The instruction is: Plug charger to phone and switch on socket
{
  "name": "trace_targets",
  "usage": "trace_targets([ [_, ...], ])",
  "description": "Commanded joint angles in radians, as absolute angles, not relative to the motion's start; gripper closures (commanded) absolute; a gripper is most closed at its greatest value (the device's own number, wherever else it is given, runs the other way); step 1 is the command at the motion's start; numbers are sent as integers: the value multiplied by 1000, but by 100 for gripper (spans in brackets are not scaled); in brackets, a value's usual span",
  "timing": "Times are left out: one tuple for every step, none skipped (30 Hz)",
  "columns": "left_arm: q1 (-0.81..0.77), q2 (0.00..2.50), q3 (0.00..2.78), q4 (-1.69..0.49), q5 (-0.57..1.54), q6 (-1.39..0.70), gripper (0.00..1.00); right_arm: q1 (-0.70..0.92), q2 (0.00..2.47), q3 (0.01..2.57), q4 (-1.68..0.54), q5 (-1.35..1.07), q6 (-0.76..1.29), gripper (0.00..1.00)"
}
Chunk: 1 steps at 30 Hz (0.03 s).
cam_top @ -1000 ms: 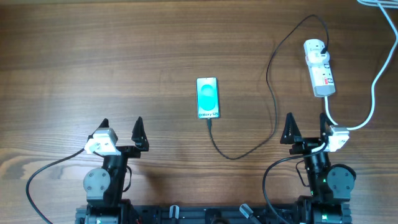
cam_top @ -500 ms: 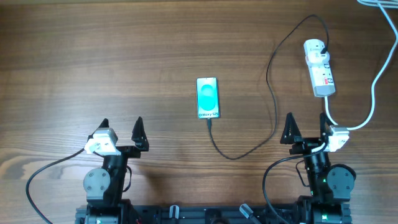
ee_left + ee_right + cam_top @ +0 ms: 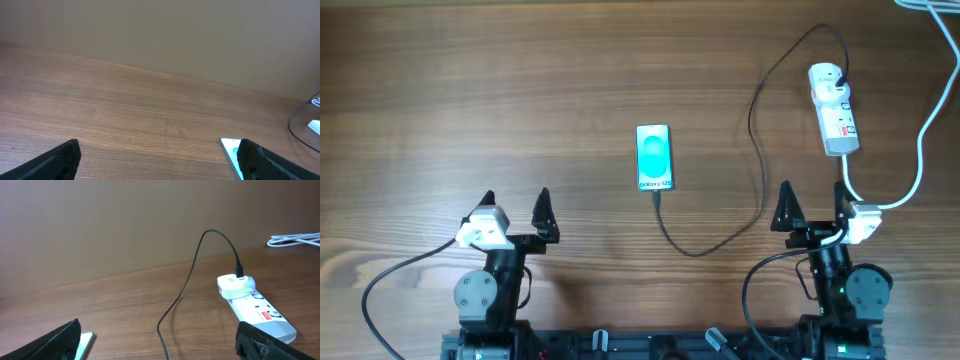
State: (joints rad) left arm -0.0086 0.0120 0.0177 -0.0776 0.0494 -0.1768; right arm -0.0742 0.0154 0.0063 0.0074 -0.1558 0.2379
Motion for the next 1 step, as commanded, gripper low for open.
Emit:
trace_targets([
  [-15,6,6,-75,40,-165,0,-70,5,5,10,-146,239,0],
])
